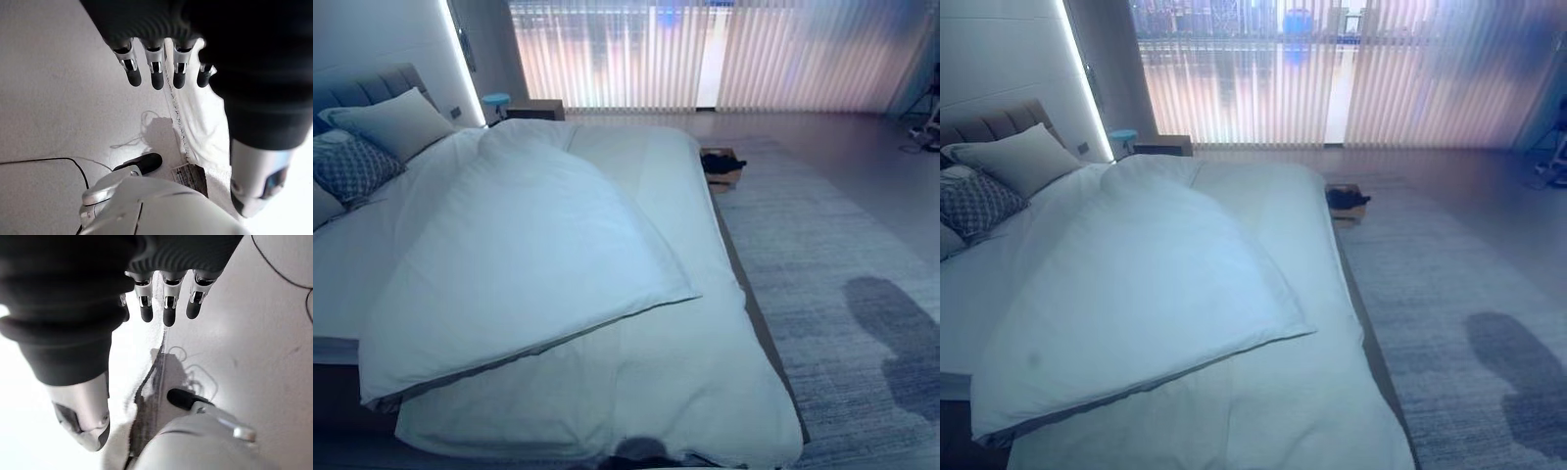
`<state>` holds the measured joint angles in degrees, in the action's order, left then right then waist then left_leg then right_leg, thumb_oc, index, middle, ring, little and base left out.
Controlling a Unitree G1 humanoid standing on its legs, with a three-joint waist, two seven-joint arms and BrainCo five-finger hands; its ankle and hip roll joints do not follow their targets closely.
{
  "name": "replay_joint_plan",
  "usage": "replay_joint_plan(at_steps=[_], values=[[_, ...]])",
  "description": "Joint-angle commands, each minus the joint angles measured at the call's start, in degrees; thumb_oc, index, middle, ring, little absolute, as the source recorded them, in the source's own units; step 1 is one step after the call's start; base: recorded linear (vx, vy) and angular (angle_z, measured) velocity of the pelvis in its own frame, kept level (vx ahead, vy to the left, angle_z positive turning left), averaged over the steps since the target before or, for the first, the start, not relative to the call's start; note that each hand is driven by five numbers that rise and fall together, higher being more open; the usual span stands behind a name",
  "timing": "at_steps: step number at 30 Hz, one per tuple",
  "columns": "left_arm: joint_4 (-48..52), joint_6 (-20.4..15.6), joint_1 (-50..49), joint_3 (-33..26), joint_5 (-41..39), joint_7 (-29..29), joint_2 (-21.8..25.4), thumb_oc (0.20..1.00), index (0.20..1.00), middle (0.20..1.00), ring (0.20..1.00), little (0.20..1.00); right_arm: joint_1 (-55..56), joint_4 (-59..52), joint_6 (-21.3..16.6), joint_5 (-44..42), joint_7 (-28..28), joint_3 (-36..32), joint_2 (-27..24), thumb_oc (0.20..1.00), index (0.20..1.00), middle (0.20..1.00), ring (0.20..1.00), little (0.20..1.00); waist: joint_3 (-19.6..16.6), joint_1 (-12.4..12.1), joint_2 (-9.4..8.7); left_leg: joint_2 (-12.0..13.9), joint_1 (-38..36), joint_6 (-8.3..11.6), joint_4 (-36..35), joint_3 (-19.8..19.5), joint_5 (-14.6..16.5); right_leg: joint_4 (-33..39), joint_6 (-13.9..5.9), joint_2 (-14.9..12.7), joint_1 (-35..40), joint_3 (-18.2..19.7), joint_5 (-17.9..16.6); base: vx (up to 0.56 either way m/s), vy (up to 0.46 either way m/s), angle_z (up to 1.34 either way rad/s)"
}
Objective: Make the bed
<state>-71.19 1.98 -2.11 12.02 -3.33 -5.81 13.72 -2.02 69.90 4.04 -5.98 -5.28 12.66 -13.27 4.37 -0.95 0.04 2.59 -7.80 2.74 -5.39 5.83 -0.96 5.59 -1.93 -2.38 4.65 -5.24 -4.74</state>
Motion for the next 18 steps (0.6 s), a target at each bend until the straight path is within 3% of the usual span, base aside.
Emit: replay_joint_plan(at_steps=[1, 9, 18], values=[[-2.4, -0.4, 5.4, -1.7, -2.2, -1.3, -1.4, 1.000, 1.000, 1.000, 1.000, 1.000, -5.6, -2.5, -1.9, -4.0, -0.4, 2.0, 0.6, 1.000, 1.000, 1.000, 1.000, 1.000, 4.7, -1.0, -0.58, -3.6, 1.7, -1.53, 0.4, -1.1, 1.3, -0.6, -4.67, -0.9, 1.1, -1.3, 2.5, -0.05, 0.002, -0.03], [0.4, -1.1, 8.8, 1.9, -4.9, -2.8, -1.3, 1.000, 1.000, 1.000, 1.000, 1.000, -12.6, -14.0, -2.7, -10.6, 0.4, 8.4, 1.0, 1.000, 1.000, 1.000, 1.000, 1.000, 9.3, -1.6, -0.04, -3.5, 7.8, -1.08, 0.4, -0.9, -1.1, -1.0, -4.89, -1.2, -5.1, -2.1, 0.6, -0.08, 0.016, 0.01], [2.7, -1.3, 12.2, 6.1, -6.8, -4.3, -0.9, 1.000, 1.000, 1.000, 1.000, 1.000, -22.7, -24.9, -4.0, -21.5, -0.2, 13.5, 1.9, 1.000, 1.000, 1.000, 1.000, 1.000, 13.7, -3.5, -0.86, -3.6, 13.3, -0.97, 0.4, -1.5, -3.0, -1.4, -4.89, -1.6, -10.1, -3.0, -0.8, -0.01, 0.008, 0.05]])
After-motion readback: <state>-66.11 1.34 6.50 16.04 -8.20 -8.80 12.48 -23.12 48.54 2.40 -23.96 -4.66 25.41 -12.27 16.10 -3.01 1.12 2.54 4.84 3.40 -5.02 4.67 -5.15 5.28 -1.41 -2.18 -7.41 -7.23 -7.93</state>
